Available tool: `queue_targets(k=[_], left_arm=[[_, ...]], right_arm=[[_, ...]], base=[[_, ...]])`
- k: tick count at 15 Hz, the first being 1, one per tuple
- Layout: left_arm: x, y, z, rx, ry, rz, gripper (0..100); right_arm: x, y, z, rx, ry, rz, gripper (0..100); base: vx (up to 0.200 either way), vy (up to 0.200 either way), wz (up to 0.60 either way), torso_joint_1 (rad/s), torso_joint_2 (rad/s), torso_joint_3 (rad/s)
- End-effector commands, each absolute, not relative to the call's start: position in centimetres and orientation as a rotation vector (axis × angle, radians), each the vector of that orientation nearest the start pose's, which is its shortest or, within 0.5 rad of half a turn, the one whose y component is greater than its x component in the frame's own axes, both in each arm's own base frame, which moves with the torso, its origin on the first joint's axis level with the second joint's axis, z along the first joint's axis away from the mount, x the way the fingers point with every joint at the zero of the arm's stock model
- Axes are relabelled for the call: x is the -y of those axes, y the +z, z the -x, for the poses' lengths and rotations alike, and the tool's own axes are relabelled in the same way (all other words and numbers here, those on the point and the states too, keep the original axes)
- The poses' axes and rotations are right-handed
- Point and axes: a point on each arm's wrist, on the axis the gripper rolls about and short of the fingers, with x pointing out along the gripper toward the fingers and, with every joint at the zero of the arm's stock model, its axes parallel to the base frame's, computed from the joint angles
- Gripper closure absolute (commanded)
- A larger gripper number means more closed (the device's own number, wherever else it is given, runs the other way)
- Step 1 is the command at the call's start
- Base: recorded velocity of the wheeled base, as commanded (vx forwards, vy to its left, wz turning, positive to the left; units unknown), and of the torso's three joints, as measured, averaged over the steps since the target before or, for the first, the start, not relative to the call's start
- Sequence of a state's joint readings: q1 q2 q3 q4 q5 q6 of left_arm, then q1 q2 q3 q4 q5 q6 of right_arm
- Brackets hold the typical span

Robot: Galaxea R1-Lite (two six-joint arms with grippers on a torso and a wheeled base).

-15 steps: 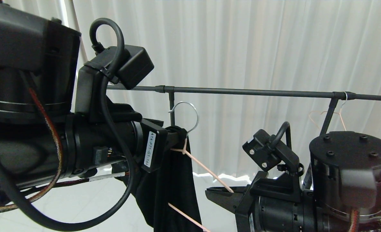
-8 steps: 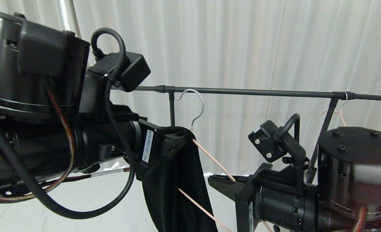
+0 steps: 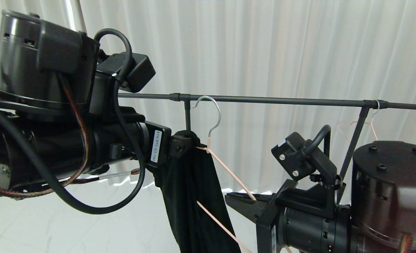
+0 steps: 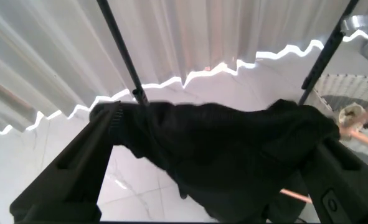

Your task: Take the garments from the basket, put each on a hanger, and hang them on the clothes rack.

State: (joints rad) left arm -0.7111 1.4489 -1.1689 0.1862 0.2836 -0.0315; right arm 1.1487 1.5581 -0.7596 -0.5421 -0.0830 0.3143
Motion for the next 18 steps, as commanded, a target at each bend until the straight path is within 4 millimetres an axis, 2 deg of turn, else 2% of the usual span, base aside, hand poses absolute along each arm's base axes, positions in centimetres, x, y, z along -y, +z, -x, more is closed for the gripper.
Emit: queue_targets(k=[1, 5, 8, 11, 15, 18], left_arm=[[15.4, 27.9, -19.1, -0.413, -0.406, -0.188, 0], [15.6, 28.1, -19.3, -0.407, -0.408, -0.187, 0], [16.5, 28.2, -18.2, -0.399, -0.466, -0.196, 0], [16.7, 27.2, -18.1, -0.418, -0.442, -0.245, 0], [16.4, 27.3, -18.2, -0.411, -0.411, -0.251, 0], [16.7, 27.7, -17.3, -0.395, -0.450, -0.244, 0]], right_arm=[[-24.9, 20.2, -10.8, -0.386, 1.032, -0.123, 100], [-25.3, 20.0, -10.3, -0.385, 1.031, -0.115, 100], [-25.3, 19.6, -11.1, -0.390, 0.983, -0.112, 100], [-24.9, 19.8, -12.5, -0.357, 0.918, -0.136, 100], [-24.4, 19.9, -13.3, -0.344, 0.865, -0.140, 100], [-24.5, 19.8, -13.4, -0.336, 0.853, -0.134, 100]], base=[[0.000, 0.000, 0.00, 0.000, 0.00, 0.000], [0.000, 0.000, 0.00, 0.000, 0.00, 0.000], [0.000, 0.000, 0.00, 0.000, 0.00, 0.000], [0.000, 0.000, 0.00, 0.000, 0.00, 0.000], [0.000, 0.000, 0.00, 0.000, 0.00, 0.000], [0.000, 0.000, 0.00, 0.000, 0.00, 0.000]])
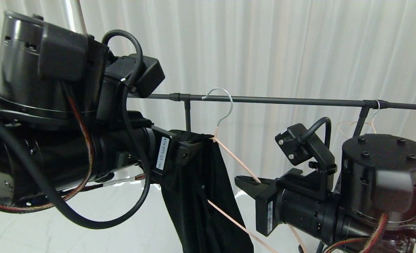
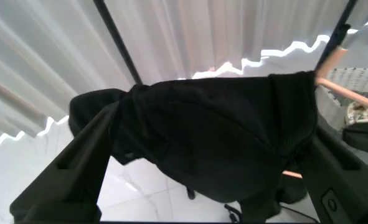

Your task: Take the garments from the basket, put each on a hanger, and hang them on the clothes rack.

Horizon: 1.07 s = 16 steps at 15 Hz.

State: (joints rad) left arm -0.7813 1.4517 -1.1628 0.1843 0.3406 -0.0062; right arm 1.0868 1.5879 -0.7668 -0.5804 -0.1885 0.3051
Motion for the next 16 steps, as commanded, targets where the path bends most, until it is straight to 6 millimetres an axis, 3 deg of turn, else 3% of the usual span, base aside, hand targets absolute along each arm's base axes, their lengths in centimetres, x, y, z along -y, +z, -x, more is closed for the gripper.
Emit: queue_targets(k=[1, 6, 9, 11, 16], left_arm=[[17.2, 28.0, -16.8, -0.371, -0.487, -0.230, 0], [16.9, 27.0, -15.8, -0.372, -0.537, -0.231, 0], [14.4, 25.8, -14.2, -0.389, -0.517, -0.237, 0], [11.6, 24.4, -12.9, -0.404, -0.481, -0.262, 0], [8.9, 21.9, -9.5, -0.405, -0.799, -0.317, 0]], right_arm=[[-24.6, 19.9, -13.4, -0.324, 0.841, -0.140, 100], [-23.9, 20.1, -13.9, -0.307, 0.806, -0.150, 100], [-22.4, 20.0, -13.8, -0.292, 0.795, -0.112, 100], [-19.8, 18.8, -12.7, -0.327, 0.883, -0.054, 100], [-16.6, 17.6, -10.3, -0.325, 1.047, 0.028, 100]], base=[[0.000, 0.000, 0.00, 0.000, 0.00, 0.000], [0.000, 0.000, 0.00, 0.000, 0.00, 0.000], [0.000, 0.000, 0.00, 0.000, 0.00, 0.000], [0.000, 0.000, 0.00, 0.000, 0.00, 0.000], [0.000, 0.000, 0.00, 0.000, 0.00, 0.000]])
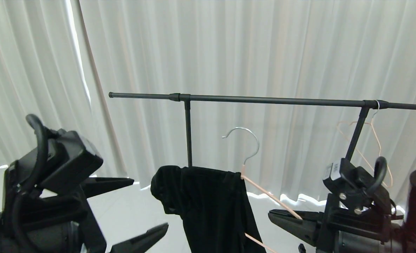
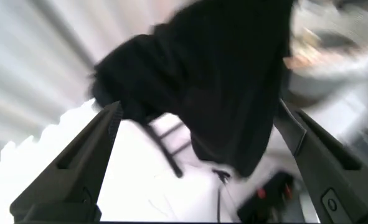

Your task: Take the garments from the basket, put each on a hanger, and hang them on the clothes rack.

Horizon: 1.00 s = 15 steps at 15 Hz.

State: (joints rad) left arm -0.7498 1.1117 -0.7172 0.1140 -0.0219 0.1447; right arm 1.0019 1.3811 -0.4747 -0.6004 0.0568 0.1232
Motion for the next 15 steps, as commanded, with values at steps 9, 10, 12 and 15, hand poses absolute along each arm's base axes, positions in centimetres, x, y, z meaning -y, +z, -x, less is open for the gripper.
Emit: queue_targets(k=[9, 10, 12, 15], left_arm=[[11.0, 19.6, -10.6, -0.429, -1.206, -0.453, 0], [11.3, 19.4, -11.0, -0.427, -1.208, -0.452, 0], [11.7, 19.2, -11.4, -0.418, -1.217, -0.446, 0], [11.7, 18.7, -11.3, -0.438, -1.226, -0.448, 0]], right_arm=[[-17.4, 16.9, -6.3, -0.316, 1.279, 0.115, 100], [-17.5, 16.8, -5.9, -0.318, 1.301, 0.126, 100], [-17.7, 16.6, -5.4, -0.321, 1.328, 0.137, 100], [-17.9, 17.1, -5.3, -0.304, 1.336, 0.130, 100]], base=[[0.000, 0.000, 0.00, 0.000, 0.00, 0.000], [0.000, 0.000, 0.00, 0.000, 0.00, 0.000], [0.000, 0.000, 0.00, 0.000, 0.00, 0.000], [0.000, 0.000, 0.00, 0.000, 0.00, 0.000]])
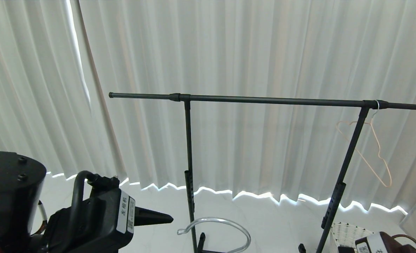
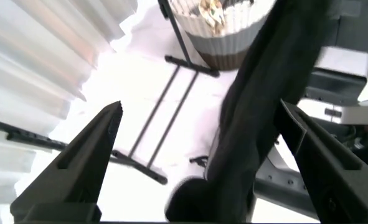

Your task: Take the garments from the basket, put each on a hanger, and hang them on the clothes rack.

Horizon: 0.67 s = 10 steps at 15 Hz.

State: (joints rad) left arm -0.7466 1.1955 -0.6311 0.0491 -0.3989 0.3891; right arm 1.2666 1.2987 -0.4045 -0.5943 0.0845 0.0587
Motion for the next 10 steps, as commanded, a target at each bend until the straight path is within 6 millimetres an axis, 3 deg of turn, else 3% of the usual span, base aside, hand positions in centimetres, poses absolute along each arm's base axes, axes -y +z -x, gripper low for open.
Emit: queue_targets(k=[1, 2, 3, 10], left_arm=[[11.7, 18.5, -11.2, -0.444, -1.233, -0.452, 0], [11.5, 17.8, -10.9, -0.465, -1.238, -0.461, 0], [11.4, 17.6, -10.8, -0.468, -1.242, -0.473, 100], [11.5, 17.5, -10.8, -0.464, -1.245, -0.486, 100]], right_arm=[[-17.9, 17.1, -5.3, -0.303, 1.338, 0.129, 100], [-18.0, 17.3, -5.2, -0.297, 1.346, 0.127, 100], [-18.0, 17.3, -5.1, -0.297, 1.351, 0.128, 100], [-18.0, 17.2, -5.1, -0.301, 1.350, 0.133, 100]], base=[[0.000, 0.000, 0.00, 0.000, 0.00, 0.000], [0.000, 0.000, 0.00, 0.000, 0.00, 0.000], [0.000, 0.000, 0.00, 0.000, 0.00, 0.000], [0.000, 0.000, 0.00, 0.000, 0.00, 0.000]])
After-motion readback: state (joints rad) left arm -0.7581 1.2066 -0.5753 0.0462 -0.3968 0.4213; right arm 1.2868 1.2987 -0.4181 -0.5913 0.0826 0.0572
